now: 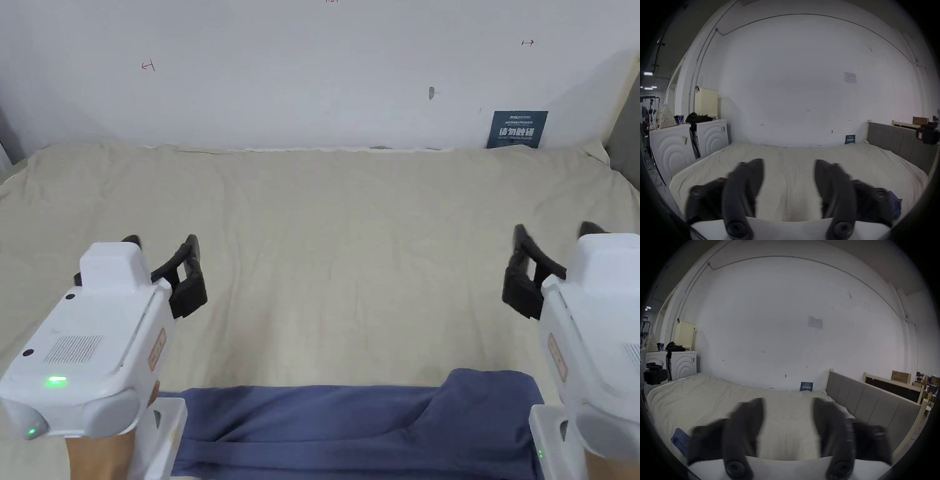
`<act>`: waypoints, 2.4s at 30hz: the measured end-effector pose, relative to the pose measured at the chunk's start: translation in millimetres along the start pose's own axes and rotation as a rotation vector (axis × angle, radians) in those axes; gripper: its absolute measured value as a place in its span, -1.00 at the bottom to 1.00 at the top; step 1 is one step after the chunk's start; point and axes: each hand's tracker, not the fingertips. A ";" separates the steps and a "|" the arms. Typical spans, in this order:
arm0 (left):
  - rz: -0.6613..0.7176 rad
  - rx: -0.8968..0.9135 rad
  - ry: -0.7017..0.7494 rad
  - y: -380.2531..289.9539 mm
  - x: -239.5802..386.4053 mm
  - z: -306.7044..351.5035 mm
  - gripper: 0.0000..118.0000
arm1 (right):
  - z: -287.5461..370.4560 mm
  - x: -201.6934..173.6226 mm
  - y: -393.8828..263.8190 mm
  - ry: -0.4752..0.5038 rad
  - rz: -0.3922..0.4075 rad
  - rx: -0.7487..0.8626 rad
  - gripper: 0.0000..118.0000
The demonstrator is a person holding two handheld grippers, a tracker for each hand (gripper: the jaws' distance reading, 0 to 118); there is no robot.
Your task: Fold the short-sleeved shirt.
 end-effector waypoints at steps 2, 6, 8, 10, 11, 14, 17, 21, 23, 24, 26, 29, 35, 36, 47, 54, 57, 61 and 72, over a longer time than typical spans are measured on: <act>0.003 0.013 -0.007 -0.2 3.3 0.1 -1.00 | -0.2 -3.8 1.7 0.000 0.006 0.001 -0.97; 0.019 -0.014 -0.039 -3.8 6.4 -5.0 -1.00 | -0.5 -4.6 2.4 0.007 0.003 0.001 -0.97; 0.014 -0.018 -0.043 -5.6 1.4 -3.8 -1.00 | -0.9 -4.3 2.1 0.009 0.005 0.002 -0.97; 0.011 -0.033 -0.048 -7.7 -1.9 -6.3 -1.00 | -1.1 -4.5 2.1 0.015 0.000 -0.002 -0.97; 0.017 -0.045 -0.052 -8.9 -4.7 -8.2 -1.00 | -1.6 -4.4 1.8 0.018 -0.002 -0.005 -0.97; 0.098 -0.164 -0.100 -14.2 -22.7 -17.1 -1.00 | -3.9 -5.2 0.1 0.024 -0.004 -0.016 -0.97; 0.262 -0.324 -0.181 -30.7 -51.3 -31.4 -1.00 | -6.3 -6.8 -1.2 0.033 -0.006 -0.028 -0.97; 0.441 -0.501 -0.263 -64.4 -91.7 -43.0 -1.00 | -9.6 -11.2 -3.1 0.041 0.002 -0.041 -0.97; 0.472 -0.576 -0.294 -83.8 -111.9 -48.3 -1.00 | -11.3 -13.5 -4.7 0.046 0.004 -0.051 -0.97; 0.507 -0.614 -0.300 -92.6 -119.6 -48.4 -1.00 | -12.7 -14.8 -5.9 0.048 0.006 -0.058 -0.97; 0.597 -0.685 -0.295 -112.7 -139.5 -51.7 -1.00 | -15.5 -17.3 -8.4 0.052 0.011 -0.072 -0.97; 0.614 -0.785 -0.271 -139.3 -158.6 -53.2 -1.00 | -20.9 -21.6 -13.9 0.057 0.015 -0.095 -0.97; 0.677 -0.871 -0.300 -181.5 -184.0 -58.1 -0.22 | -30.3 -32.4 -23.3 0.063 0.030 -0.143 -0.97; 0.714 -0.875 -0.321 -185.9 -184.5 -58.8 -0.07 | -32.3 -34.3 -24.5 0.064 0.035 -0.150 -0.97; 0.669 -0.947 -0.376 -223.4 -174.4 -78.6 0.28 | -45.2 -44.0 -31.4 0.059 0.054 -0.197 -0.97; 0.632 -0.962 -0.376 -246.2 -166.6 -88.7 -0.79 | -46.6 -40.4 -33.4 0.054 0.056 -0.212 -0.97; 0.648 -0.965 -0.368 -242.6 -160.5 -88.3 -0.86 | -45.9 -36.8 -33.2 0.052 0.054 -0.213 -0.97; 0.535 -0.913 -0.319 -216.8 -162.4 -80.8 -0.87 | -44.5 -30.2 -30.5 0.048 0.044 -0.209 -0.97; 0.401 -0.825 -0.157 -135.8 -201.2 -43.8 -0.88 | -33.6 -12.4 -17.4 0.059 0.016 -0.156 -0.97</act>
